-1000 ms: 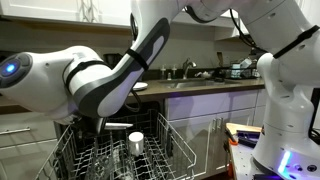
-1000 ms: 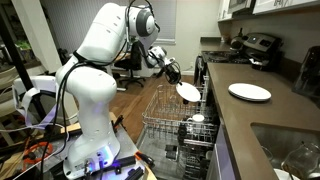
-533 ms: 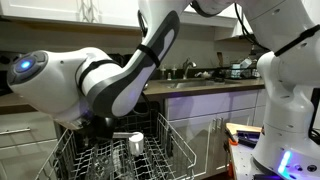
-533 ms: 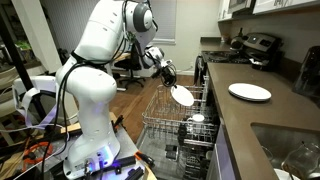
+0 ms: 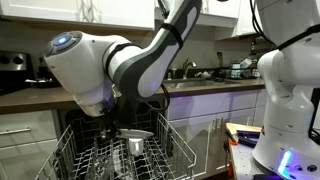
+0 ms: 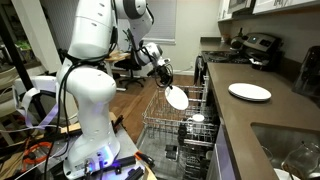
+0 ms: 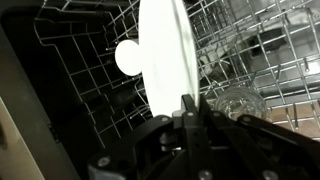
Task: Put a plate from the counter in the dishwasher
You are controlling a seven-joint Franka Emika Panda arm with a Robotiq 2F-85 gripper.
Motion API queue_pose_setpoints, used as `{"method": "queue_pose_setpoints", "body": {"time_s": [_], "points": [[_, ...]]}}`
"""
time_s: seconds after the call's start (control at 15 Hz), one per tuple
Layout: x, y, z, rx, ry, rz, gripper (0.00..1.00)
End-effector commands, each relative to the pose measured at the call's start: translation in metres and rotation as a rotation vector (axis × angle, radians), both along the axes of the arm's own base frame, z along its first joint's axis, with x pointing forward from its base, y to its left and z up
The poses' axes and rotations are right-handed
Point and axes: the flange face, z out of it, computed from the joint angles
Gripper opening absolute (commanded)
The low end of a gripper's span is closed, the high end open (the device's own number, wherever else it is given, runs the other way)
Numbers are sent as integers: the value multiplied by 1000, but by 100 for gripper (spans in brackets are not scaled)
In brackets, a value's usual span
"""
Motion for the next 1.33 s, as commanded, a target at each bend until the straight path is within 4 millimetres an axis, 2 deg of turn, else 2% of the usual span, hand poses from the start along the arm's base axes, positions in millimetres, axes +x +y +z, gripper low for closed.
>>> {"method": "queue_pose_setpoints", "body": {"time_s": [0.0,0.33,0.53,0.6,0.73,1.0,1.27], "points": [[-32,-11,28,54,5,-8,5],[-63,-14,37,118,13,29,5],[-79,-20,34,174,-19,39,5],[-67,-8,23,142,1,38,6],[-75,-13,22,153,0,44,6],[-76,-15,24,154,-3,44,6],[-82,-25,26,192,25,74,5]]}}
